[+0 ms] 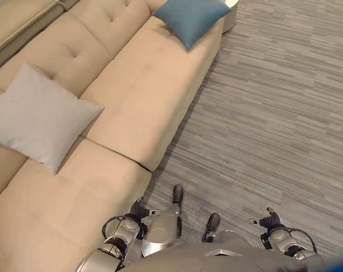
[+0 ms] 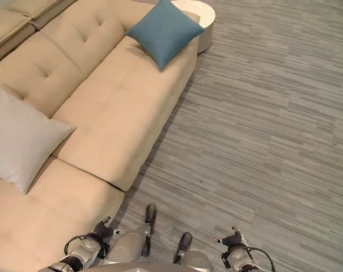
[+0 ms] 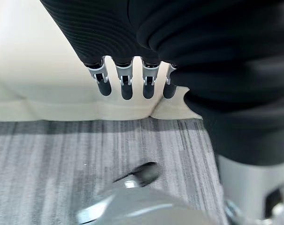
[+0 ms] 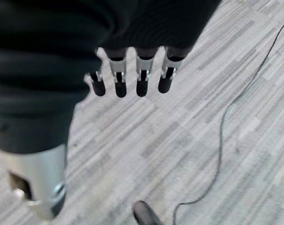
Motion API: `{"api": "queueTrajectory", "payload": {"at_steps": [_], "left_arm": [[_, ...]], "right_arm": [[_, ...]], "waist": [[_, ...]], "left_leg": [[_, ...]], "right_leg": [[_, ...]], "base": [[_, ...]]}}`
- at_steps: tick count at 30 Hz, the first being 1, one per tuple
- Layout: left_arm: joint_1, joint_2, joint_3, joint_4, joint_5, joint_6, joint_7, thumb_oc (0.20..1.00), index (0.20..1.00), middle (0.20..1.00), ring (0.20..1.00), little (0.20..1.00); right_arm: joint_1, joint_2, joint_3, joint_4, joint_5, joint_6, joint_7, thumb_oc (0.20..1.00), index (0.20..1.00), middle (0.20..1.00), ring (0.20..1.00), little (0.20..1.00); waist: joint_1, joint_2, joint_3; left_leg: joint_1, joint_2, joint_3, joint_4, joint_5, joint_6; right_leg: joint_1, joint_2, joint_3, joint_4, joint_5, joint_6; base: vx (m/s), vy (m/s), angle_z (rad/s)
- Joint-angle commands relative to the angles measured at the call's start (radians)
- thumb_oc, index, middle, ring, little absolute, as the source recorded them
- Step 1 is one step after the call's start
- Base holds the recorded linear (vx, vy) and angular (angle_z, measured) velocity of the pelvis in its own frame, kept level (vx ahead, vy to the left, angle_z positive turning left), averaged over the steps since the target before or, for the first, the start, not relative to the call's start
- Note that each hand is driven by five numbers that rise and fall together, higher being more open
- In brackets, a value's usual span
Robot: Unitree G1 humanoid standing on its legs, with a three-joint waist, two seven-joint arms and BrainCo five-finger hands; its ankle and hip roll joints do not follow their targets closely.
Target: Pick up all the scattered cushions and arrange them neatly on the sofa.
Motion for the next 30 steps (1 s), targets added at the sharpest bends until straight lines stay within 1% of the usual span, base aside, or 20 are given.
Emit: {"api": "queueTrajectory", "payload": {"at_steps": [1,3,4,5,7,8,11,12,13,15,17,18,19,20,22,23,25,27,28,30], "left_arm": [[0.016,-0.058,-0.041,-0.003,0.020,0.001,-0.001,1.000,1.000,1.000,1.000,1.000],[0.010,-0.052,-0.053,-0.013,0.029,0.001,-0.001,1.000,1.000,1.000,1.000,1.000],[0.010,-0.052,-0.054,-0.013,0.030,0.001,-0.001,1.000,1.000,1.000,1.000,1.000],[0.000,-0.045,-0.054,-0.038,0.025,0.001,0.003,1.000,1.000,1.000,1.000,1.000],[-0.007,-0.037,-0.049,-0.047,0.002,-0.004,0.009,1.000,1.000,1.000,1.000,1.000],[-0.007,-0.037,-0.049,-0.048,0.002,-0.004,0.009,1.000,1.000,1.000,1.000,1.000],[-0.013,-0.039,-0.045,-0.044,-0.010,-0.005,0.004,1.000,1.000,1.000,1.000,1.000],[-0.018,-0.046,-0.039,-0.026,-0.012,-0.007,-0.005,1.000,1.000,1.000,1.000,1.000],[-0.018,-0.047,-0.039,-0.025,-0.012,-0.007,-0.005,1.000,1.000,1.000,1.000,1.000],[-0.019,-0.046,-0.030,-0.015,-0.014,-0.008,-0.012,1.000,1.000,1.000,1.000,1.000],[-0.017,-0.050,-0.014,-0.001,-0.028,-0.009,-0.019,1.000,1.000,1.000,1.000,1.000],[-0.003,-0.056,-0.011,0.016,-0.023,-0.006,-0.020,1.000,1.000,1.000,1.000,1.000],[-0.002,-0.057,-0.011,0.016,-0.023,-0.006,-0.020,1.000,1.000,1.000,1.000,1.000],[0.003,-0.058,-0.004,0.024,-0.024,-0.003,-0.024,1.000,1.000,1.000,1.000,1.000],[-0.006,-0.056,-0.019,0.020,-0.017,0.000,-0.040,1.000,1.000,1.000,1.000,1.000],[-0.017,-0.051,-0.025,0.008,-0.018,-0.004,-0.044,1.000,1.000,1.000,1.000,1.000],[-0.022,-0.047,-0.030,0.003,-0.019,-0.004,-0.045,1.000,1.000,1.000,1.000,1.000],[-0.030,-0.045,-0.039,-0.008,-0.022,-0.005,-0.044,1.000,1.000,1.000,1.000,1.000],[-0.035,-0.049,-0.047,-0.013,-0.013,0.000,-0.048,1.000,1.000,1.000,1.000,1.000],[-0.034,-0.051,-0.051,-0.012,-0.006,0.001,-0.046,1.000,1.000,1.000,1.000,1.000]], "right_arm": [[0.019,-0.014,-0.009,-0.007,-0.003,0.000,-0.023,1.000,1.000,1.000,1.000,1.000],[0.033,-0.008,-0.015,-0.001,-0.017,0.010,-0.015,1.000,1.000,1.000,1.000,1.000],[0.034,-0.008,-0.015,-0.001,-0.017,0.011,-0.015,1.000,1.000,1.000,1.000,1.000],[0.038,-0.006,-0.011,0.010,-0.044,0.025,-0.005,1.000,1.000,1.000,1.000,1.000],[0.038,-0.003,-0.015,0.026,-0.042,0.033,0.001,1.000,1.000,1.000,1.000,1.000],[0.038,-0.003,-0.015,0.026,-0.042,0.033,0.001,1.000,1.000,1.000,1.000,1.000],[0.050,0.012,-0.028,0.056,-0.015,0.038,0.019,1.000,1.000,1.000,1.000,1.000],[0.059,0.029,-0.040,0.078,0.010,0.043,0.033,1.000,1.000,1.000,1.000,1.000],[0.059,0.029,-0.040,0.079,0.011,0.043,0.033,1.000,1.000,1.000,1.000,1.000],[0.069,0.034,-0.046,0.092,0.013,0.048,0.043,1.000,1.000,1.000,1.000,1.000],[0.074,0.035,-0.054,0.095,0.019,0.052,0.050,1.000,1.000,1.000,1.000,1.000],[0.072,0.033,-0.051,0.094,0.024,0.045,0.050,1.000,1.000,1.000,1.000,1.000],[0.073,0.032,-0.051,0.094,0.024,0.045,0.050,1.000,1.000,1.000,1.000,1.000],[0.071,0.027,-0.053,0.092,0.031,0.037,0.055,1.000,1.000,1.000,1.000,1.000],[0.052,0.006,-0.057,0.089,0.043,0.023,0.056,1.000,1.000,1.000,1.000,1.000],[0.046,-0.005,-0.053,0.090,0.041,0.023,0.056,1.000,1.000,1.000,1.000,1.000],[0.044,-0.009,-0.050,0.091,0.037,0.024,0.057,1.000,1.000,1.000,1.000,1.000],[0.038,-0.016,-0.044,0.087,0.034,0.024,0.053,1.000,1.000,1.000,1.000,1.000],[0.037,-0.015,-0.034,0.082,0.031,0.023,0.051,1.000,1.000,1.000,1.000,1.000],[0.037,-0.017,-0.023,0.070,0.022,0.022,0.045,1.000,1.000,1.000,1.000,1.000]], "waist": [[0.011,-0.003,-0.017],[0.002,-0.006,-0.029],[0.004,-0.006,-0.028],[-0.016,0.012,-0.013],[-0.041,0.035,0.002],[-0.042,0.034,0.003],[-0.071,0.041,0.008],[-0.090,0.034,0.010],[-0.090,0.037,0.012],[-0.107,0.029,0.014],[-0.115,0.030,0.009],[-0.116,0.027,-0.008],[-0.116,0.027,-0.008],[-0.112,0.029,-0.024],[-0.107,0.018,-0.009],[-0.092,0.010,0.017],[-0.089,0.002,0.021],[-0.078,-0.006,0.028],[-0.070,-0.009,0.020],[-0.067,0.002,0.015]], "left_leg": [[0.043,-0.041,-0.005,0.111,-0.096,0.085],[0.087,-0.050,0.002,0.106,-0.121,0.115],[0.089,-0.051,0.005,0.105,-0.121,0.115],[0.136,-0.052,0.017,0.103,-0.150,0.154],[0.191,-0.045,0.012,0.073,-0.162,0.172],[0.192,-0.046,0.011,0.072,-0.161,0.172],[0.253,-0.051,-0.002,0.029,-0.179,0.171],[0.282,-0.066,-0.014,0.014,-0.196,0.168],[0.288,-0.062,-0.015,0.012,-0.199,0.167],[0.312,-0.070,-0.029,0.004,-0.214,0.157],[0.339,-0.067,-0.037,0.002,-0.240,0.150],[0.360,-0.059,-0.041,0.004,-0.256,0.141],[0.361,-0.058,-0.042,0.003,-0.256,0.141],[0.361,-0.035,-0.035,0.033,-0.273,0.114],[0.245,-0.010,-0.008,0.292,-0.235,0.058],[0.168,0.013,0.015,0.445,-0.193,0.050],[0.130,0.017,0.025,0.487,-0.173,0.054],[0.092,0.029,0.058,0.471,-0.179,0.065],[0.072,0.025,0.084,0.386,-0.207,0.075],[0.050,0.011,0.096,0.285,-0.171,0.078]], "right_leg": [[0.012,-0.015,0.104,0.095,-0.065,0.121],[-0.013,-0.046,0.130,0.214,-0.071,0.146],[-0.015,-0.048,0.133,0.219,-0.074,0.146],[-0.116,-0.093,0.145,0.445,-0.019,0.197],[-0.230,-0.119,0.139,0.589,0.033,0.203],[-0.230,-0.120,0.139,0.591,0.032,0.203],[-0.263,-0.097,0.142,0.466,0.009,0.173],[-0.301,-0.087,0.153,0.338,0.041,0.166],[-0.294,-0.083,0.151,0.331,0.042,0.166],[-0.310,-0.085,0.168,0.211,0.092,0.179],[-0.298,-0.095,0.146,0.161,0.118,0.194],[-0.274,-0.091,0.142,0.138,0.125,0.174],[-0.273,-0.090,0.141,0.138,0.124,0.173],[-0.239,-0.084,0.128,0.124,0.112,0.162],[-0.176,-0.082,0.110,0.103,0.083,0.128],[-0.133,-0.078,0.103,0.087,0.064,0.104],[-0.118,-0.079,0.098,0.080,0.057,0.096],[-0.086,-0.077,0.083,0.061,0.038,0.093],[-0.062,-0.078,0.067,0.044,0.022,0.101],[-0.042,-0.065,0.062,0.038,0.010,0.105]], "base": [[0.34,0.164,-0.77],[0.27,0.166,-0.56],[0.20,0.214,-0.55],[0.15,0.205,-0.60],[0.18,0.190,-0.34],[0.17,0.074,0.00],[0.25,-0.039,0.20],[0.28,-0.085,0.08],[0.27,-0.114,-0.06],[0.23,-0.108,0.05],[0.35,-0.168,0.30],[0.29,-0.156,0.15],[0.35,-0.218,0.17],[0.28,-0.251,0.36],[0.25,-0.303,0.52],[0.07,-0.159,0.54],[0.09,-0.121,0.40],[0.23,-0.141,-0.01],[0.31,-0.100,0.03],[0.24,-0.032,0.49]]}}
